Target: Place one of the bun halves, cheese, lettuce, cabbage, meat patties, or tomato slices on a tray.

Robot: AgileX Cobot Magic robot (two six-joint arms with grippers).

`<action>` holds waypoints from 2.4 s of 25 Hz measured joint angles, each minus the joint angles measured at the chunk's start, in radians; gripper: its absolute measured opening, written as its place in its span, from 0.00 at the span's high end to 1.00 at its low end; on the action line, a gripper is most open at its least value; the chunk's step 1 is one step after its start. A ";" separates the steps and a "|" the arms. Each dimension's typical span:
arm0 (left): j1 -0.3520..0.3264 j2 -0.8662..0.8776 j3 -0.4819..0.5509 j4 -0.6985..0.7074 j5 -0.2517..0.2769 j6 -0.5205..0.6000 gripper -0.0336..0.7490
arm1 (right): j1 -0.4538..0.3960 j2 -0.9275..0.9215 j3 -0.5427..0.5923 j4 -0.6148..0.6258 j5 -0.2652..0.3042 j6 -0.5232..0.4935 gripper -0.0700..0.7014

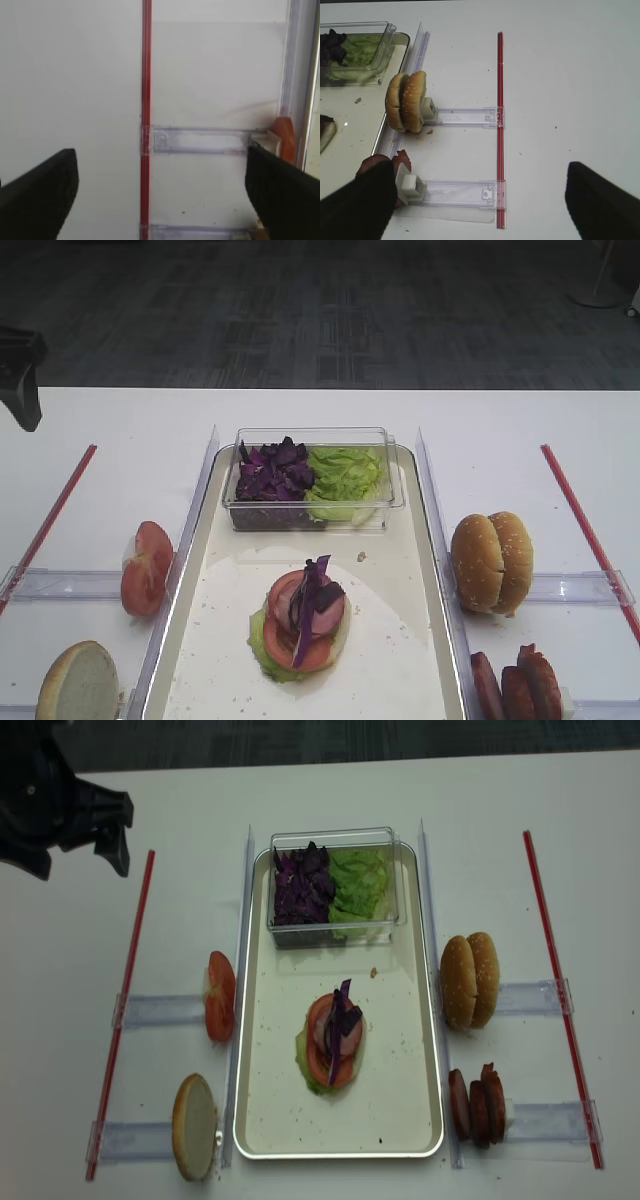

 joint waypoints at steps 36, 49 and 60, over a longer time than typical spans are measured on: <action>0.002 -1.105 0.871 0.000 -0.021 0.006 0.16 | 0.000 0.000 0.000 0.000 0.000 0.000 0.01; 0.002 -1.414 0.898 0.004 -0.057 0.014 0.16 | 0.000 0.000 0.000 0.000 0.000 0.000 0.01; 0.002 -1.609 0.898 0.004 -0.059 0.027 0.16 | 0.000 0.000 0.000 0.000 -0.004 0.000 0.01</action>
